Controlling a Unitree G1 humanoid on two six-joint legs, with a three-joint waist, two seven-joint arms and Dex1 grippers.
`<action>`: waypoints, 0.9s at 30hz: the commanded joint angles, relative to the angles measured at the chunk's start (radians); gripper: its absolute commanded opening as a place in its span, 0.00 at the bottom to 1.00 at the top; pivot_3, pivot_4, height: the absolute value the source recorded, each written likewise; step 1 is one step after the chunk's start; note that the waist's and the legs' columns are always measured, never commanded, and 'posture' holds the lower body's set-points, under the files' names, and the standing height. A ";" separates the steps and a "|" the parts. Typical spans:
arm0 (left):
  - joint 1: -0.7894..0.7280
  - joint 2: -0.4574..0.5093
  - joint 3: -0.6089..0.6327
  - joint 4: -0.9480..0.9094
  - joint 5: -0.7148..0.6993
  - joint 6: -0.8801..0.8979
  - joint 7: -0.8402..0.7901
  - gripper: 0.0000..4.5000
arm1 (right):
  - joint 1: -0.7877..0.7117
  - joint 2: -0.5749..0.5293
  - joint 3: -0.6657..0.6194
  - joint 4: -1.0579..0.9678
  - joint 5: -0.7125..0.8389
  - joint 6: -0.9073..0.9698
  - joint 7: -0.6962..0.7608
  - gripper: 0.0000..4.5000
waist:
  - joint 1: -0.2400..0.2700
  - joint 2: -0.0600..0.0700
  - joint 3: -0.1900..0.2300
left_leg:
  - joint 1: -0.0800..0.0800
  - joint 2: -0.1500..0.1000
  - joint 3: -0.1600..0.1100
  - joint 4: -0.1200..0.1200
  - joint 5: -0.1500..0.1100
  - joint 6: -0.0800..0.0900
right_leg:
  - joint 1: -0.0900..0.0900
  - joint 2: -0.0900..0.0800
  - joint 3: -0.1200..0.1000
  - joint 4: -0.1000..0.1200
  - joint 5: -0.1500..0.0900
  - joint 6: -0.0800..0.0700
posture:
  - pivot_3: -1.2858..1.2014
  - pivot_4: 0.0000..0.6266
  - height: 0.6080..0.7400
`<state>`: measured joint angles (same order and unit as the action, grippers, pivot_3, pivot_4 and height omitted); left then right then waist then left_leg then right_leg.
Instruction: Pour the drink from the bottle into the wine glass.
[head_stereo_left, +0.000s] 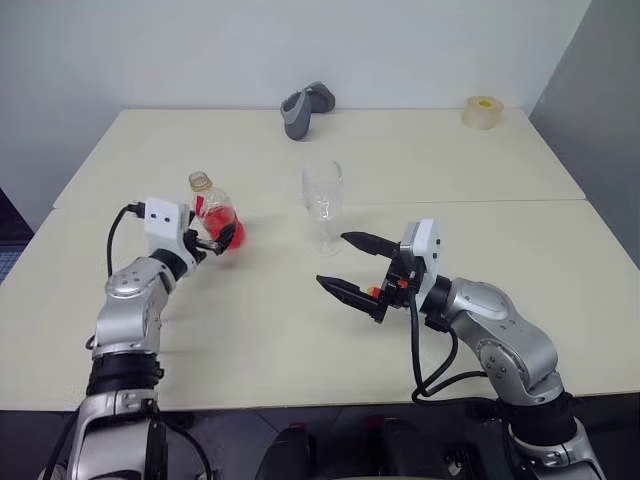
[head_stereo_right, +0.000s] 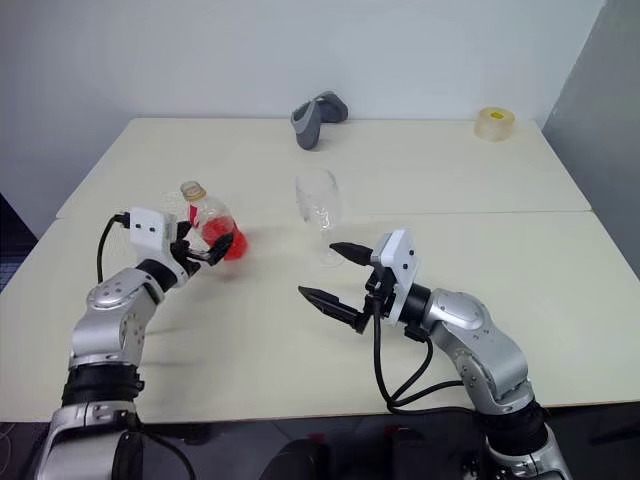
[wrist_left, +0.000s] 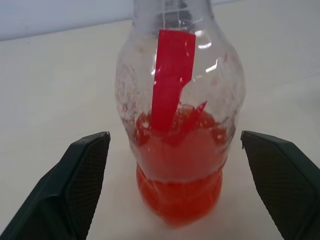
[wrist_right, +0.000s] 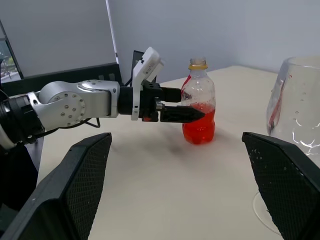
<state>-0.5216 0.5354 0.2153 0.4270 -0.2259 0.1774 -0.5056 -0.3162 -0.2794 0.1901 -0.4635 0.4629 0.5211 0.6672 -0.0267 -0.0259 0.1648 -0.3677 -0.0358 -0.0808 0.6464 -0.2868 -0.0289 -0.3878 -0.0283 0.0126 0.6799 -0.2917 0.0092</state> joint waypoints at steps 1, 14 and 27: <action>-0.080 -0.002 -0.010 0.112 0.028 -0.096 -0.008 1.00 | -0.008 0.005 -0.006 -0.030 0.016 -0.003 -0.014 0.99 | 0.000 0.000 0.000 | 0.000 0.000 0.000 0.000 0.000 0.000 | 0.000 0.000 0.000 0.000 0.000 0.000 | 0.52 0.24 1.00; -0.220 -0.015 -0.029 0.392 0.053 -0.273 -0.070 0.87 | -0.019 0.004 -0.017 -0.030 0.016 0.011 -0.050 1.00 | -0.002 -0.001 0.001 | -0.003 -0.001 0.000 0.001 0.001 -0.001 | -0.003 -0.001 0.000 0.000 0.000 0.000 | 0.52 0.24 1.00; -0.231 -0.015 -0.022 0.403 0.047 -0.290 -0.075 0.27 | -0.034 0.008 -0.015 -0.004 0.008 -0.005 -0.051 1.00 | -0.002 -0.001 0.001 | -0.003 -0.001 0.000 0.001 0.001 -0.001 | -0.003 -0.001 0.000 0.000 0.000 0.000 | 0.52 0.24 1.00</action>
<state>-0.7214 0.5147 0.1834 0.8490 -0.1761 -0.0959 -0.5800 -0.3304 -0.2763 0.1871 -0.4538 0.4625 0.5351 0.6167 -0.0288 -0.0273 0.1655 -0.3712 -0.0368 -0.0810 0.6473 -0.2862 -0.0298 -0.3906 -0.0289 0.0126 0.6801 -0.2917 0.0093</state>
